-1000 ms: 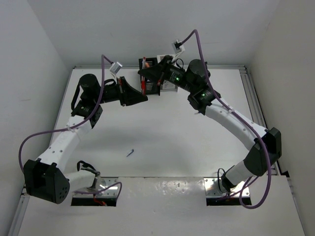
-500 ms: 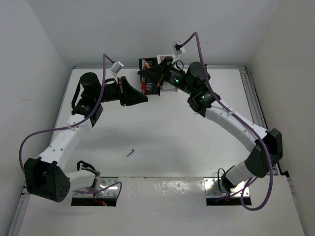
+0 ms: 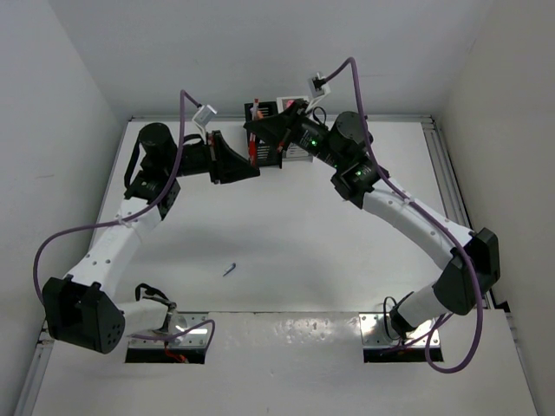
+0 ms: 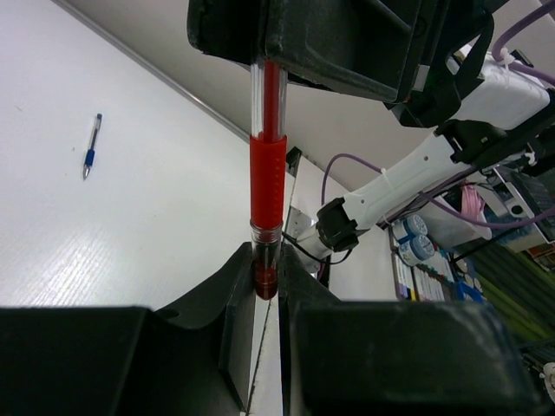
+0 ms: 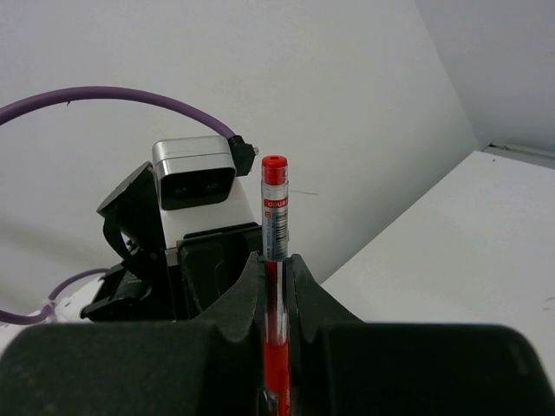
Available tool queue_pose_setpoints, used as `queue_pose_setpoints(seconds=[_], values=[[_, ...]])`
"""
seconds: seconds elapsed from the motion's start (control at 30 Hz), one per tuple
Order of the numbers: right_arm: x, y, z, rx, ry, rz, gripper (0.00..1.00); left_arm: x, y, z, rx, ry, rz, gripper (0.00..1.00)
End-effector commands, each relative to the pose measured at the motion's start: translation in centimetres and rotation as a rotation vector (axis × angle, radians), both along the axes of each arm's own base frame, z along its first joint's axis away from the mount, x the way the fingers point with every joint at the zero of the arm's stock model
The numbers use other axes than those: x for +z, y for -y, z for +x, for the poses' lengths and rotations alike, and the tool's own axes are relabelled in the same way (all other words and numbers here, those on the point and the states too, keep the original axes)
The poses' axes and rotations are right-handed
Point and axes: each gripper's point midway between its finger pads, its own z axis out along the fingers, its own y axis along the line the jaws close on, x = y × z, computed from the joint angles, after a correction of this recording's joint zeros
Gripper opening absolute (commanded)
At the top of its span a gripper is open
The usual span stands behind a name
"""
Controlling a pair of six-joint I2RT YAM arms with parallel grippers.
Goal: Sort the stationery into containers
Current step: Close the pen cap on the pen.
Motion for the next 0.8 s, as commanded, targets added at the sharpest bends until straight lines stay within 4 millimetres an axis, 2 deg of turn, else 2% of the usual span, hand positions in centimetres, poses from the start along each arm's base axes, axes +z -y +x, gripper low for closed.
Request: queue_pose_setpoints(seconds=[0.0,0.17,0.2,0.27,0.33,0.37,0.43,0.5,0.53,0.57,0.63,0.67,0.73,0.77], values=[[-11.2,-3.9,-8.9,0.374,-0.301,-0.261,0.00,10.4,-2.4,3.1,0.238,0.391,-0.129,0.00],[-10.7,-4.0,-8.2,0.356,-0.280,-0.258,0.00,9.8,-2.3,3.1,0.229,0.367,-0.107,0.00],[-10.1,-4.0,-7.9,0.350,-0.265,-0.251,0.00,9.5,-2.1,3.0,0.222,0.374,-0.097,0.01],[-8.9,-3.8,-6.8,0.322,-0.238,-0.240,0.00,8.6,-2.1,3.0,0.217,0.354,-0.073,0.04],[-8.6,-3.5,-5.4,0.289,-0.227,-0.241,0.00,8.0,-2.0,2.8,0.214,0.337,-0.058,0.08],[-7.7,-3.4,-4.9,0.277,-0.202,-0.234,0.00,7.3,-2.1,2.7,0.210,0.328,-0.050,0.11],[-7.2,-2.9,-3.6,0.246,-0.194,-0.234,0.00,6.9,-2.0,2.2,0.200,0.320,-0.043,0.13],[-6.3,-2.5,-2.6,0.225,-0.175,-0.224,0.00,5.9,-1.8,1.8,0.186,0.304,-0.034,0.25],[-6.0,-2.4,-2.3,0.217,-0.169,-0.220,0.00,5.5,-1.7,1.5,0.175,0.302,-0.027,0.35],[-6.0,-2.4,-2.3,0.217,-0.168,-0.220,0.00,5.3,-1.6,1.5,0.171,0.302,-0.023,0.55],[-5.8,-2.3,-2.0,0.210,-0.166,-0.217,0.00,5.1,-1.7,1.4,0.181,0.306,-0.008,0.70],[-5.6,-2.2,-1.8,0.206,-0.167,-0.214,0.00,5.1,-1.8,1.4,0.184,0.308,-0.004,0.81],[-5.4,-2.1,-1.7,0.203,-0.179,-0.202,0.00,5.0,-1.9,1.4,0.190,0.322,0.009,0.91],[-5.3,-1.9,-1.6,0.200,-0.181,-0.197,0.00,4.6,-1.9,1.3,0.185,0.308,0.023,0.93]])
